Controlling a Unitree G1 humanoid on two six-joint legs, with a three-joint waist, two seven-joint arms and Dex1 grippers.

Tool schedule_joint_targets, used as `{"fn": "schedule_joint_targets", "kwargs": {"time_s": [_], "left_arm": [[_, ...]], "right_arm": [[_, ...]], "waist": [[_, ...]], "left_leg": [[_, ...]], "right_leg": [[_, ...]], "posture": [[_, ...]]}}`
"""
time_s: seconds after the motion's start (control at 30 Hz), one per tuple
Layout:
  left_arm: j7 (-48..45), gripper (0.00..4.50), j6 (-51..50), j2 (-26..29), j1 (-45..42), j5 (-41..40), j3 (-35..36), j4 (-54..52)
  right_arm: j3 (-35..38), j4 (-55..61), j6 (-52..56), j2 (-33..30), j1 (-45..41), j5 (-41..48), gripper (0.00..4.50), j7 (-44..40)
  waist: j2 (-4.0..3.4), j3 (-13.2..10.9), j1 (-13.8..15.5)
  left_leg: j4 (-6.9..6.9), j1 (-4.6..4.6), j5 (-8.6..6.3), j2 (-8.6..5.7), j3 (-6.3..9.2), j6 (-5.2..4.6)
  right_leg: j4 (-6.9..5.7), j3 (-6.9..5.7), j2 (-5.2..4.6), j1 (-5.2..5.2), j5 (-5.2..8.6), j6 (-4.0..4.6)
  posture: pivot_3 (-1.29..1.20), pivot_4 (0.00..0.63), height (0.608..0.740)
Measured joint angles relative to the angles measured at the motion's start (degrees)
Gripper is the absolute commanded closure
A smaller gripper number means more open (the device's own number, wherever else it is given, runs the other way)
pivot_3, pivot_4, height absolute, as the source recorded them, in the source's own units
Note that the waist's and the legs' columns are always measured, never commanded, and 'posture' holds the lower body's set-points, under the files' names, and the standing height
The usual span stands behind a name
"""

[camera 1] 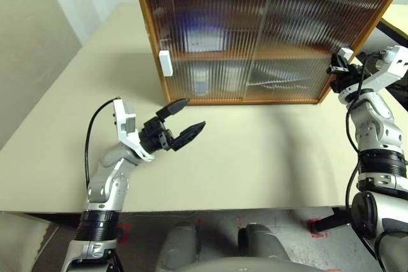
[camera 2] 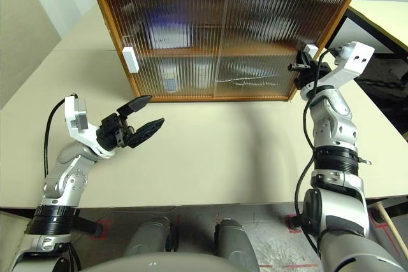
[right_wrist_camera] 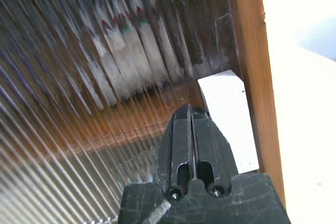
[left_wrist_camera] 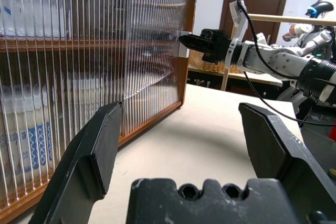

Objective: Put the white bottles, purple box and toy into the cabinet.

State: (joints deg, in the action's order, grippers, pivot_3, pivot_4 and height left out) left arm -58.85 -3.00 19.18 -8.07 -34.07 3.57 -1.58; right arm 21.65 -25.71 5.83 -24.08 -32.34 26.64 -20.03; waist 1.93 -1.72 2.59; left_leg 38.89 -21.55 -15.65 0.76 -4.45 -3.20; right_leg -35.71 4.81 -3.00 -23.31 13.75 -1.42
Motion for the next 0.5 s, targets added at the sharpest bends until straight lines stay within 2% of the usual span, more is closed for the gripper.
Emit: {"fn": "schedule_joint_targets", "kwargs": {"time_s": [0.13,0.3,0.43,0.5], "left_arm": [[1.5,0.0,0.0,0.8,1.7,0.0,1.9,0.0],[7.7,0.0,0.7,3.2,2.1,3.9,5.3,1.8],[17.0,0.0,1.6,4.0,1.8,9.5,8.4,6.7],[21.5,0.0,2.0,3.9,1.3,11.3,10.0,8.4]], "right_arm": [[-0.3,7.0,1.9,0.9,5.4,2.7,3.46,-4.8],[-2.7,16.3,4.5,-0.5,16.7,6.0,1.61,-16.4],[-1.0,13.2,4.0,-4.4,23.9,6.4,0.12,-23.3],[1.9,8.4,2.3,-6.8,24.9,6.4,0.05,-25.2]], "waist": [[-0.01,0.0,-0.2],[-0.02,0.0,0.2],[0.01,-0.1,0.6],[0.15,-0.2,0.8]], "left_leg": [[-0.12,-0.02,-0.03,0.12,0.03,0.04],[-0.33,0.05,-0.03,0.12,0.14,0.06],[-0.3,0.03,-0.04,0.04,0.1,0.07],[-0.29,0.03,-0.19,0.04,0.07,0.33]], "right_leg": [[-0.03,0.01,0.01,-0.08,0.02,0.04],[-0.02,-0.07,0.03,-0.07,0.09,0.06],[0.1,-0.13,-0.08,-0.04,0.1,0.04],[0.2,-0.11,-0.14,-0.03,0.09,0.03]], "posture": [[0.16,0.0,0.74],[0.15,0.0,0.74],[0.15,0.009,0.74],[0.14,0.014,0.74]]}}
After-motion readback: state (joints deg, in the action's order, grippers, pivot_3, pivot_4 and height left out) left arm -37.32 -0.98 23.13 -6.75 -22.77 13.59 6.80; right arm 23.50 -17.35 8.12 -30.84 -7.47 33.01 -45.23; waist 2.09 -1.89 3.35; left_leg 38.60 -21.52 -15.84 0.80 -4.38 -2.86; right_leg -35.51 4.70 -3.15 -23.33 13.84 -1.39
